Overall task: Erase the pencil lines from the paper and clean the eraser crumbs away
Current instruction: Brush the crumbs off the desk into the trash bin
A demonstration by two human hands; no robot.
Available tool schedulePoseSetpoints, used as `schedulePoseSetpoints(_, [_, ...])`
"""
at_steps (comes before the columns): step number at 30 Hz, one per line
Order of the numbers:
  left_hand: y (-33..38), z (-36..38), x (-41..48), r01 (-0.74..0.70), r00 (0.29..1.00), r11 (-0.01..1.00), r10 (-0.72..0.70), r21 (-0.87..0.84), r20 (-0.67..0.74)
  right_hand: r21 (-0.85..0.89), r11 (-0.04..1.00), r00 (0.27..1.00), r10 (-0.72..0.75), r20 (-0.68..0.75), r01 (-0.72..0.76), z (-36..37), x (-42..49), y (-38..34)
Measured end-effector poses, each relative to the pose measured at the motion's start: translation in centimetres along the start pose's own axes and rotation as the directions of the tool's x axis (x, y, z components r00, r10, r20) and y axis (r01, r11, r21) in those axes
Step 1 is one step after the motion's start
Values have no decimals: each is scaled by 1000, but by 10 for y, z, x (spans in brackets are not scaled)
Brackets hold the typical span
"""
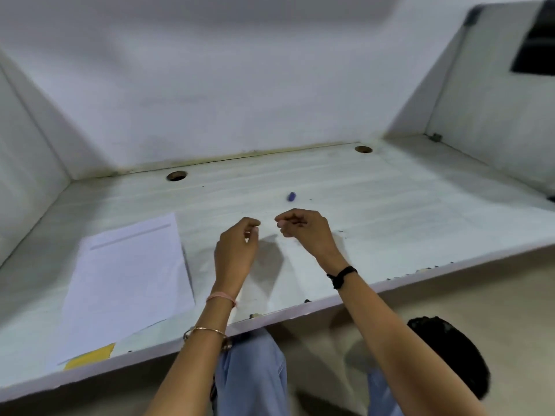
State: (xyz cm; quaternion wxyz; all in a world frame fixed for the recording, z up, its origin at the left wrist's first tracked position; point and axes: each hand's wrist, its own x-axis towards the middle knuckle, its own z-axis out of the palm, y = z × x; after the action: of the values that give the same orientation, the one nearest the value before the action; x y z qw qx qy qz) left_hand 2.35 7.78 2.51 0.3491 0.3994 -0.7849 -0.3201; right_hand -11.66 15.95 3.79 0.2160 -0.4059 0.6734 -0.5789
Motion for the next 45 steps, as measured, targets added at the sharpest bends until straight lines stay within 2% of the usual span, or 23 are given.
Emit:
schedulePoseSetpoints(5, [67, 71, -15, -57, 975, 961, 112, -269, 192, -23, 999, 974, 36, -222, -43, -76, -35, 4])
schedulePoseSetpoints(10, [116, 140, -47, -33, 890, 892, 232, -451, 393, -68, 991, 895, 76, -440, -118, -154, -79, 26])
schedulePoseSetpoints(16, [149, 227, -87, 35, 746, 863, 314, -505, 588, -75, 974, 692, 98, -715, -216, -230, -133, 69])
schedulePoseSetpoints(21, [147, 302, -120, 162, 570, 873, 298, -460, 766, -2, 934, 547, 207, -811, -356, -269, -176, 124])
schedulePoseSetpoints(26, [123, 380, -146, 295, 462, 911, 129, -289, 878, 117, 838, 443, 395, -805, -533, -292, -201, 198])
schedulePoseSetpoints(29, [96, 425, -164, 429, 410, 890, -36, -157, 912, 149, 769, 425, 491, -760, -621, -297, -210, 249])
schedulePoseSetpoints(33, [52, 479, -191, 591, 298, 802, -319, 88, 900, 177, 689, 388, 580, -716, -702, -295, -223, 312])
schedulePoseSetpoints(38, [-3, 525, -227, 679, 116, 629, -602, 380, 790, 294, 618, 308, 680, -665, -729, -283, -230, 381])
schedulePoseSetpoints(42, [-31, 550, -244, 724, 81, 552, -664, 414, 743, 357, 605, 280, 710, -646, -712, -271, -230, 412])
schedulePoseSetpoints(45, [-45, 567, -250, 780, 90, 507, -671, 366, 736, 422, 558, 212, 747, -630, -714, -260, -234, 436])
